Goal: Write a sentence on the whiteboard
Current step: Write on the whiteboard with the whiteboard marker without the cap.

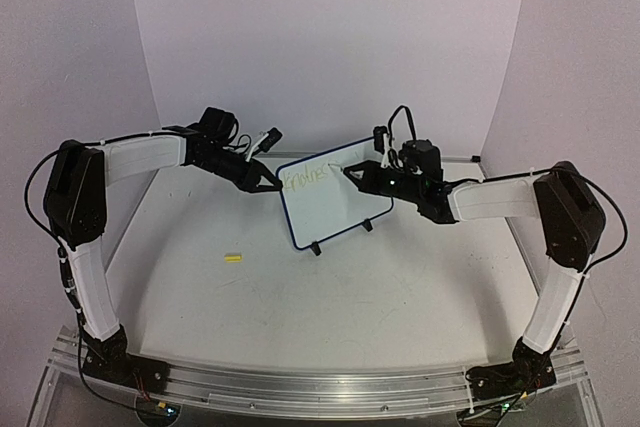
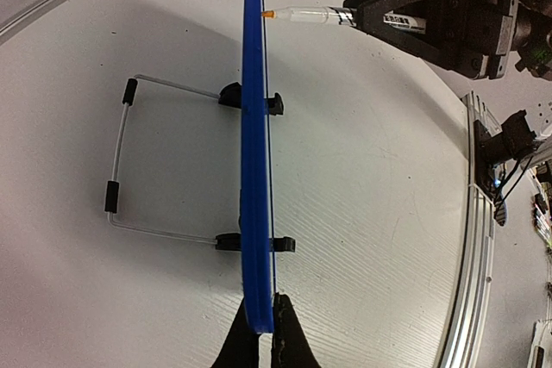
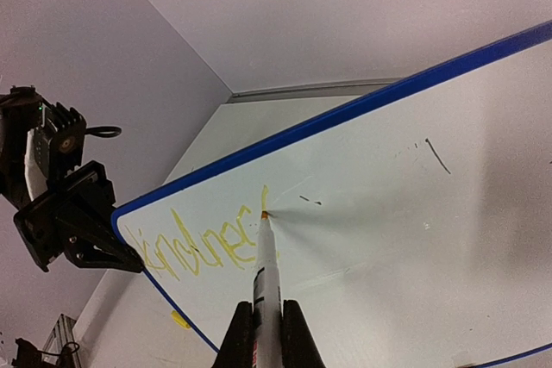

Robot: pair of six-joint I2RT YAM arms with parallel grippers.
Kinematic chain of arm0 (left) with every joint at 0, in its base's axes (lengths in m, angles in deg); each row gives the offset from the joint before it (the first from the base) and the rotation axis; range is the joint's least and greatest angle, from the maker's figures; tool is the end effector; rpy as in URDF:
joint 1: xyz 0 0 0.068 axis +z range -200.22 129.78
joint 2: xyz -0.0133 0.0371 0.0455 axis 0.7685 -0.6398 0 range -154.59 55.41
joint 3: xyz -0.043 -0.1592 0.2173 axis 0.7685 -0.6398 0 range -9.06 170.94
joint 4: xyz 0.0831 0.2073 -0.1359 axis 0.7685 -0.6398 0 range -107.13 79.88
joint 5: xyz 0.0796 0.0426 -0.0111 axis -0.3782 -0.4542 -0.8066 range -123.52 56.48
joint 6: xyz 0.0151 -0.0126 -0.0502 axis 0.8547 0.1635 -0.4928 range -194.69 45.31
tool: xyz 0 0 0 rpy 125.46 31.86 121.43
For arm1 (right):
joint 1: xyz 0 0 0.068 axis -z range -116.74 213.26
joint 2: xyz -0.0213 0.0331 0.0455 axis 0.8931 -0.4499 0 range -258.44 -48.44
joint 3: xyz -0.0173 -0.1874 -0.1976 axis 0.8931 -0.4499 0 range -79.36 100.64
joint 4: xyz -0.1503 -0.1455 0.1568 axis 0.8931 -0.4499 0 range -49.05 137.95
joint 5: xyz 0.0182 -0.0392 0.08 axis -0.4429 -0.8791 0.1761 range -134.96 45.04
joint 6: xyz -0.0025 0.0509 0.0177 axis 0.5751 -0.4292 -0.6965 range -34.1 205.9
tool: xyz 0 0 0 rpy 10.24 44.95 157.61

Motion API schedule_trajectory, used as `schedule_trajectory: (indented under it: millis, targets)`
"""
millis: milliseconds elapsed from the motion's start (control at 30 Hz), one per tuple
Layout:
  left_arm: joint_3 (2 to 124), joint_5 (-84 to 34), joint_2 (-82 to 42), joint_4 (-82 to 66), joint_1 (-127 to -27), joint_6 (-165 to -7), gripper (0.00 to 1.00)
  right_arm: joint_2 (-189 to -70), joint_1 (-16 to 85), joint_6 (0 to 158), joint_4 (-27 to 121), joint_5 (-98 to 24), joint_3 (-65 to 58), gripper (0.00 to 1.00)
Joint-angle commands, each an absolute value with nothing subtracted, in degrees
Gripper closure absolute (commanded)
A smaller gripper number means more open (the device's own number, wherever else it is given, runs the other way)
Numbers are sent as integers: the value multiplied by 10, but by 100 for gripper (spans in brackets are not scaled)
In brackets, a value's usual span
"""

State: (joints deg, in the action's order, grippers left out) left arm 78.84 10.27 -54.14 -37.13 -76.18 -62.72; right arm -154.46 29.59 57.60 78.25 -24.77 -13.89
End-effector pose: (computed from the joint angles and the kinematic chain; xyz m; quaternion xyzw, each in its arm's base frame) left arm 0.3705 -0.2078 0.2527 0.4066 0.7783 -0.3862 0.2826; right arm 0.3459 0.2451 0.2345 -0.1478 0.7494 0.4403 0.4719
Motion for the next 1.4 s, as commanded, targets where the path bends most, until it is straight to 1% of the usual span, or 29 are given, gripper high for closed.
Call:
schedule_trajectory:
  millis: [0,733,1100,1367]
  targets:
    - [798,99,-545,-403,-775,-618,100,-1553,298,585,787,-236,-142,100]
    - [797,98,-545,-402,-775,-618,100,-1533,298,576,776,-317,-166,100]
    - [798,99,-545,-402,-775,-618,100,-1541,297,590,771,-266,-161,100]
    - [798,99,-545,-403,-775,-618,100,-1542,291,595,771,-256,-161,100]
